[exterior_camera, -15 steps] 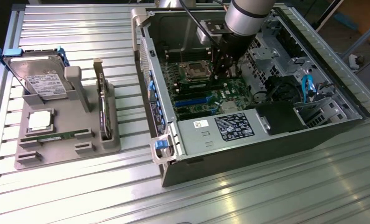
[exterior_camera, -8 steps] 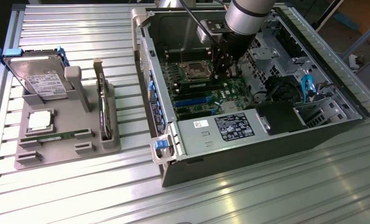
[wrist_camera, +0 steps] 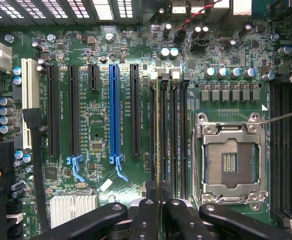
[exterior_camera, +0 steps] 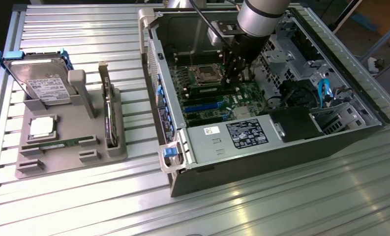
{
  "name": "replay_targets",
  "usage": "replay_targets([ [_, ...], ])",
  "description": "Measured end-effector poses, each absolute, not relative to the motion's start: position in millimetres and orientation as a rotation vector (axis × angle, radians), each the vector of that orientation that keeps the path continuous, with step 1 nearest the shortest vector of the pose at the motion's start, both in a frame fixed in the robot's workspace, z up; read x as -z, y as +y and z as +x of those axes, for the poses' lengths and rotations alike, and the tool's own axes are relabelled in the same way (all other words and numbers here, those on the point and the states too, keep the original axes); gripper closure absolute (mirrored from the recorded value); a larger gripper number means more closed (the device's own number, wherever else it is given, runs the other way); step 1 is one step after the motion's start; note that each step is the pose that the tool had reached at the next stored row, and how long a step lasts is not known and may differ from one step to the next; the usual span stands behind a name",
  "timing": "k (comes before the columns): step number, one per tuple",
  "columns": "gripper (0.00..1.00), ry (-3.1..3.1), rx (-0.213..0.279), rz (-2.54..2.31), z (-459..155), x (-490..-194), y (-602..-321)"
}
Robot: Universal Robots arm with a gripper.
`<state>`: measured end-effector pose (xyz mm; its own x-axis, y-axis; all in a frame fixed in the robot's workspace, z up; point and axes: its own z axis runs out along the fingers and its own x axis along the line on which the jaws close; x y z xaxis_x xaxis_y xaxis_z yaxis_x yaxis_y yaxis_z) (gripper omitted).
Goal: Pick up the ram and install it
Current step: 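Insert the ram into the slot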
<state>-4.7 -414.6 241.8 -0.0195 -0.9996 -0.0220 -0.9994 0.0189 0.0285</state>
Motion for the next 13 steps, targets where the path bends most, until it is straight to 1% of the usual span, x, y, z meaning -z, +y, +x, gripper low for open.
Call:
replay_targets([
  [13,0.88,-2.239,0.056,2.197,-4.7,-239.4,-414.6],
])
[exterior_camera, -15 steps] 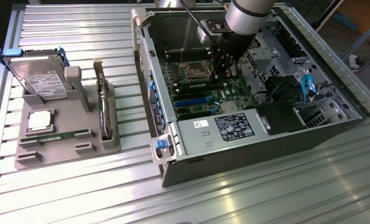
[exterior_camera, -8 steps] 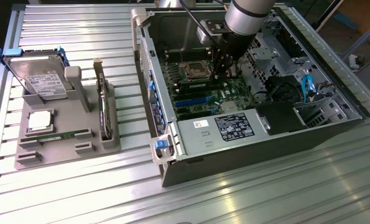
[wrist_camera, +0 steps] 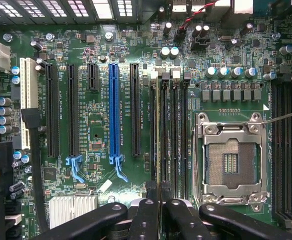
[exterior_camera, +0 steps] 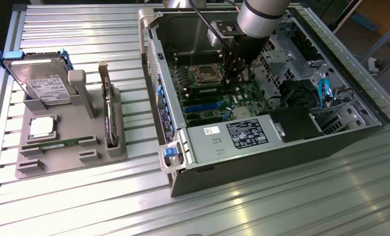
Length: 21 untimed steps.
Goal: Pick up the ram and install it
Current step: 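Insert the ram into the slot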
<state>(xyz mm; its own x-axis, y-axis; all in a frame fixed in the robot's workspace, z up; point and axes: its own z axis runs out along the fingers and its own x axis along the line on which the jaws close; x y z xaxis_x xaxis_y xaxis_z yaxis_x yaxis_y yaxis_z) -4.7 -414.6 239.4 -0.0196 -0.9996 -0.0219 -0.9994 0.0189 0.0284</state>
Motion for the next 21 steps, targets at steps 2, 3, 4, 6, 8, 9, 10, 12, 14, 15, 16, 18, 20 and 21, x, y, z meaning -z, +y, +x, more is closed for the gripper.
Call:
replay_targets([
  [2,0.88,-2.239,0.056,2.197,-4.7,-239.4,-414.6],
  [3,0.88,-2.239,0.056,2.197,-4.7,-239.7,-414.6],
  [4,0.88,-2.239,0.056,2.197,-4.7,-239.7,-414.6],
  [6,0.88,-2.239,0.056,2.197,-4.7,-239.7,-414.6],
  [8,0.88,-2.239,0.056,2.196,-4.6,-239.7,-414.6],
  [9,0.88,-2.239,0.056,2.197,-4.4,-239.7,-414.6],
  [10,0.88,-2.239,0.056,2.197,-4.2,-239.7,-414.6],
  [12,0.88,-2.239,0.056,2.197,-4.1,-239.7,-414.6],
  [14,0.88,-2.239,0.056,2.197,-4.1,-239.7,-414.6],
  [15,0.88,-2.239,0.056,2.196,-4.1,-239.7,-414.6],
  [16,0.88,-2.239,0.056,2.196,-4.1,-239.5,-414.6],
  [18,0.88,-2.239,0.056,2.197,-4.1,-239.4,-414.6],
  [20,0.88,-2.239,0.056,2.197,-4.0,-239.3,-414.6],
  [21,0.88,-2.239,0.056,2.197,-4.0,-239.4,-414.6],
])
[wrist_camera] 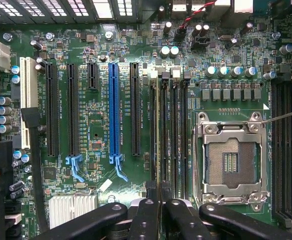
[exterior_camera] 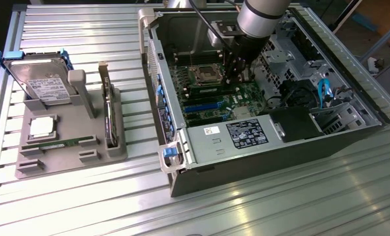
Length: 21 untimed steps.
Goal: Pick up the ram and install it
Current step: 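Insert the ram into the slot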
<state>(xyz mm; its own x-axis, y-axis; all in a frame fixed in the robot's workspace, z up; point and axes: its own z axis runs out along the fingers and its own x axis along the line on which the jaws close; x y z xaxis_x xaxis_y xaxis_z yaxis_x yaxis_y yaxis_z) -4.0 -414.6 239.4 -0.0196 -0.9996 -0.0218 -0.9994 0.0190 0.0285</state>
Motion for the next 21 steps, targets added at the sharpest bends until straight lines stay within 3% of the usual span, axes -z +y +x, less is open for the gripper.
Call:
replay_targets([
  [21,0.88,-2.236,0.052,2.204,-4.7,-240.6,-414.6],
])
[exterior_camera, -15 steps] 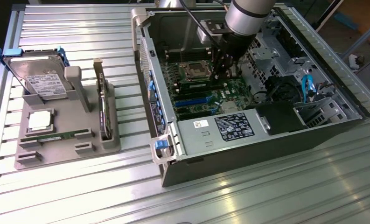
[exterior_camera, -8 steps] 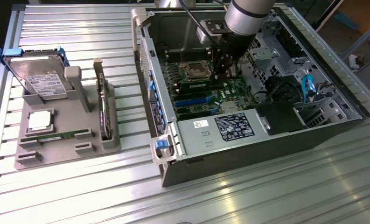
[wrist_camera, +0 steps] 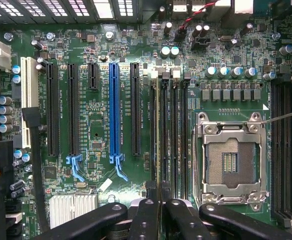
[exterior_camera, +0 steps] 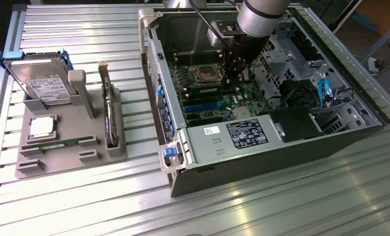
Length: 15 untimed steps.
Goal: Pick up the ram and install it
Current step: 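Insert the ram into the slot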
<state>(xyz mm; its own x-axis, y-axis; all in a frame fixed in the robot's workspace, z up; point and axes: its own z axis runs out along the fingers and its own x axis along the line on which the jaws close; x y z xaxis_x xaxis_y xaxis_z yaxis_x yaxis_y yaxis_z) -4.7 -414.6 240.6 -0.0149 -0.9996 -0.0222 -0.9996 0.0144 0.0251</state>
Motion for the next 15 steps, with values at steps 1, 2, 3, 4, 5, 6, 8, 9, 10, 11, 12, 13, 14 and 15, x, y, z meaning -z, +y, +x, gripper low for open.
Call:
replay_targets([
  [1,0.88,-2.236,0.053,2.204,-4.7,-240.5,-414.6],
  [2,0.88,-2.235,0.053,2.204,-4.7,-240.5,-414.6],
  [3,0.88,-2.235,0.053,2.205,-4.7,-240.6,-414.6],
  [4,0.88,-2.234,0.054,2.207,-4.7,-240.5,-414.6],
  [5,0.88,-2.234,0.054,2.207,-4.7,-239.8,-414.6],
  [6,0.88,-2.234,0.054,2.207,-4.7,-239.7,-414.6],
  [8,0.88,-2.234,0.054,2.207,-4.7,-239.4,-414.6],
  [9,0.88,-2.234,0.054,2.207,-4.7,-239.2,-414.6],
  [10,0.88,-2.234,0.054,2.207,-4.7,-238.9,-414.6],
  [11,0.88,-2.234,0.054,2.207,-4.7,-238.6,-414.6],
  [12,0.88,-2.234,0.054,2.207,-4.7,-238.3,-414.6],
  [13,0.88,-2.234,0.054,2.208,-4.7,-238.0,-414.6],
  [14,0.88,-2.234,0.053,2.208,-4.7,-237.6,-414.6],
  [15,0.88,-2.234,0.053,2.208,-4.7,-237.0,-414.6],
])
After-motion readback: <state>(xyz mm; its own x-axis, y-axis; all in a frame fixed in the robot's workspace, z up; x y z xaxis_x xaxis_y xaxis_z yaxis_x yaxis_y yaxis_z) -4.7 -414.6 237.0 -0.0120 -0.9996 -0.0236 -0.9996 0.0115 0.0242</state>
